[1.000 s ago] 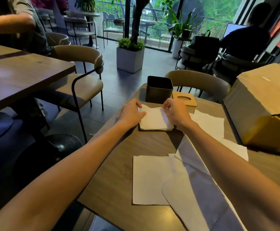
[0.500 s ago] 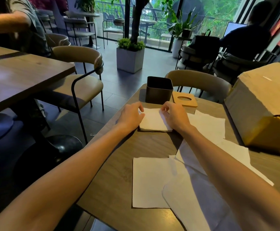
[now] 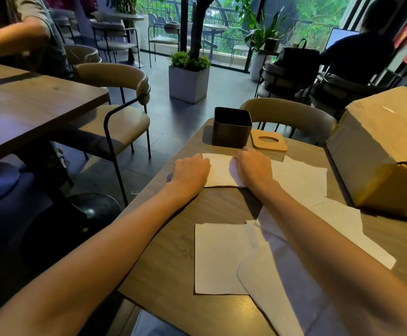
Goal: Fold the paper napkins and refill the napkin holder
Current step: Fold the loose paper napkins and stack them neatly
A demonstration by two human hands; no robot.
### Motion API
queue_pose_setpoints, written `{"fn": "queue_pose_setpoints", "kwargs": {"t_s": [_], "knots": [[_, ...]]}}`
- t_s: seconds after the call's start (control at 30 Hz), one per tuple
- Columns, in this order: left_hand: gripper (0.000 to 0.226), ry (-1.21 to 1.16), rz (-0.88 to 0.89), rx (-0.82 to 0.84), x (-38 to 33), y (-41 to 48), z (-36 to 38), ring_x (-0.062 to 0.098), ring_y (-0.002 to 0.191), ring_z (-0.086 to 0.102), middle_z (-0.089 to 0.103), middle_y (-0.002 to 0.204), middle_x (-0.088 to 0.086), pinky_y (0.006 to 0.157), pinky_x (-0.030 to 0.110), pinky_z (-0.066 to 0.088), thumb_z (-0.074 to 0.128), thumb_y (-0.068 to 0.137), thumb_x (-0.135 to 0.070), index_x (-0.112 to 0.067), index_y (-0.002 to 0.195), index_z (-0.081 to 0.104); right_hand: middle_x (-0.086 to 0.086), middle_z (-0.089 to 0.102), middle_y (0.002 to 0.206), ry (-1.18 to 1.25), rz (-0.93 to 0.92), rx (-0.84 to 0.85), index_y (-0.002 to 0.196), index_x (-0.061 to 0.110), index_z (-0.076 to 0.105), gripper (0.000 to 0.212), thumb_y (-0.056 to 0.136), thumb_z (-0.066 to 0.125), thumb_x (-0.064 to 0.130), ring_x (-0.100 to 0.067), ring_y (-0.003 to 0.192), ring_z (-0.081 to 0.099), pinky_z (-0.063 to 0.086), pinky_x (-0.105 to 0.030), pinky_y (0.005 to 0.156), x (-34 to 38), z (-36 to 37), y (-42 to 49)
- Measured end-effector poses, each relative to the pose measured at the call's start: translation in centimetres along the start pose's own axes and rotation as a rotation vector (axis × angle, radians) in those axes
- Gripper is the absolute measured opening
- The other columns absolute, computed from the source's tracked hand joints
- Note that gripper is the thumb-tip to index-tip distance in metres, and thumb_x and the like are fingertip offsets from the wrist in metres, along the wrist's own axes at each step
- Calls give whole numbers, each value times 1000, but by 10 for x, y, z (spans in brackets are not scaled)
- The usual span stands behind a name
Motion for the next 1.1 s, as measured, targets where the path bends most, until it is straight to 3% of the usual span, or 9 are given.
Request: {"fn": "queue_pose_setpoints", "kwargs": {"t_s": [0.27, 0.43, 0.57, 0.7, 0.8, 0.93, 0.97, 1.03, 1.1], "knots": [[40, -58, -48, 109, 7, 0, -4, 25, 102, 65, 63, 119, 5, 76, 31, 43, 52, 100, -34, -15, 136, 51, -11, 61, 123, -76, 25, 188, 120, 8, 66, 27, 97, 61, 21, -27, 102, 63, 54, -36, 83, -15, -5, -4], [41, -143, 125, 62, -12, -16, -29, 21, 106, 63, 63, 128, 3, 80, 28, 44, 46, 101, -44, -23, 135, 53, -8, 58, 133, 122, -120, 176, 139, 13, 54, 41, 99, 58, 20, -23, 112, 60, 52, -32, 88, 3, -43, -26], [34, -236, 221, 169, -30, -42, -42, 15, 89, 64, 69, 109, 1, 78, 24, 46, 48, 100, -47, -24, 121, 63, 0, 67, 120, 164, -247, 385, 131, 19, 61, 35, 97, 63, 25, -8, 90, 56, 46, -24, 81, 25, -56, -55], [26, -353, 290, 349, -43, -75, -46, 10, 76, 57, 61, 84, -7, 67, 18, 40, 51, 97, -51, -26, 99, 58, 4, 69, 105, 134, -318, 587, 114, 21, 69, 24, 94, 68, 34, -6, 86, 58, 45, -19, 75, 41, -58, -91], [31, -346, 302, 484, -41, -99, -41, 9, 74, 57, 60, 82, -8, 67, 20, 44, 57, 91, -58, -27, 97, 56, 8, 70, 94, 217, -284, 662, 102, 23, 74, 22, 87, 74, 40, -10, 84, 63, 52, -25, 78, 41, -61, -112], [30, -361, 273, 559, -33, -116, -32, 8, 78, 58, 60, 87, -10, 75, 23, 50, 61, 90, -54, -27, 101, 55, 15, 71, 82, 253, -346, 642, 89, 32, 73, 12, 82, 75, 42, -3, 77, 65, 50, -13, 70, 34, -49, -123], [27, -371, 269, 570, -33, -118, -31, 8, 80, 58, 60, 89, -10, 77, 24, 51, 61, 91, -51, -27, 102, 55, 16, 70, 80, 364, -423, 582, 86, 33, 72, 9, 87, 70, 41, 0, 77, 66, 51, -12, 68, 46, -50, -128], [20, -400, 276, 598, -33, -120, -29, 9, 84, 58, 61, 92, -7, 83, 28, 51, 61, 94, -43, -25, 101, 57, 4, 71, 80, 893, -475, 191, 84, 27, 73, 41, 106, 39, 36, -11, 74, 69, 57, -21, 70, 56, -72, -140], [13, -441, 289, 622, -34, -120, -29, 11, 85, 58, 62, 93, -3, 84, 28, 50, 60, 96, -36, -23, 99, 60, -7, 68, 72, 1380, -14, 77, 74, 21, 74, 65, 111, 21, 32, -18, 65, 68, 58, -31, 64, 18, -46, -143]]}}
Point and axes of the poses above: each hand's wrist, its own y-axis towards the middle knuckle, its own z-axis out of the palm, x = y × z, the point moved 10 cm from there along y, towards the middle knuckle
